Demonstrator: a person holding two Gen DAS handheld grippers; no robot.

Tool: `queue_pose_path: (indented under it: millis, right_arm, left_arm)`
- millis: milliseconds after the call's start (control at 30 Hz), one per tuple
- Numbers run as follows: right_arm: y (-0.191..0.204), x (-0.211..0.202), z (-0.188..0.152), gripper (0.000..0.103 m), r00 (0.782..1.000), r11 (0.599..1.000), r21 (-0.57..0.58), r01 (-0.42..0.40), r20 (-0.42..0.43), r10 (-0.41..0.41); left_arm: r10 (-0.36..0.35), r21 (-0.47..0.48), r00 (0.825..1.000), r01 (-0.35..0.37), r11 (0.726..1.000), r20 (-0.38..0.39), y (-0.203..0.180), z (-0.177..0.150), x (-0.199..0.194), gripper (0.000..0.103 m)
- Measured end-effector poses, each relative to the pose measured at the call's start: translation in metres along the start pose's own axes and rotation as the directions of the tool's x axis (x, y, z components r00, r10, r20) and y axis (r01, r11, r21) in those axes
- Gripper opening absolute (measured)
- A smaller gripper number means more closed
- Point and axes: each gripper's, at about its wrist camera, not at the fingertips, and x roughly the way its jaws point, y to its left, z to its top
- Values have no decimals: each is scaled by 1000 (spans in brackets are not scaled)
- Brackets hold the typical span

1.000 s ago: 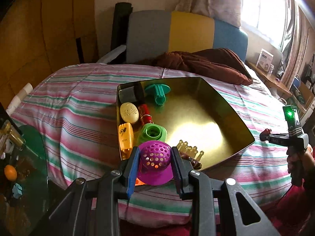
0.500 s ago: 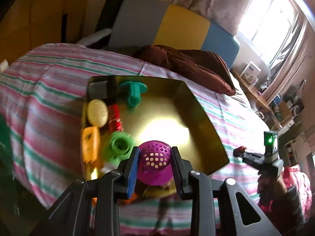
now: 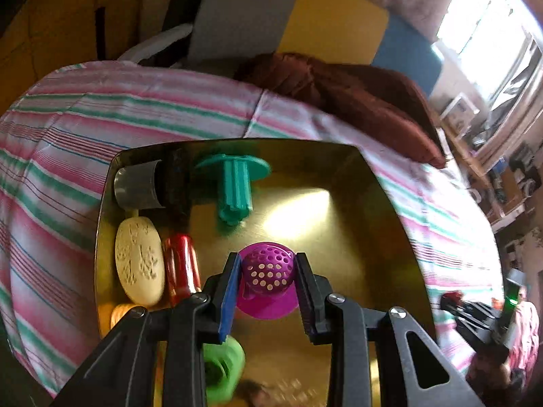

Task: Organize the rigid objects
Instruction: 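Carry the magenta cup into the tray and release while the right gripper holds the red block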

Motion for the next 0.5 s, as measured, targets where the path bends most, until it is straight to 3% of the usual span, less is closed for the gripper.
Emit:
queue_pose_path:
  millis: [233, 500]
  right_arm:
    - [0, 0, 0, 15, 1000, 1000, 2, -1, 0, 1]
    - [1, 2, 0, 15, 1000, 1000, -2, 2, 1, -2]
  left_arm:
    - [33, 29, 997, -31, 999, -74, 0, 11, 40, 34]
    - [28, 34, 999, -27, 999, -29, 1, 9, 22, 41]
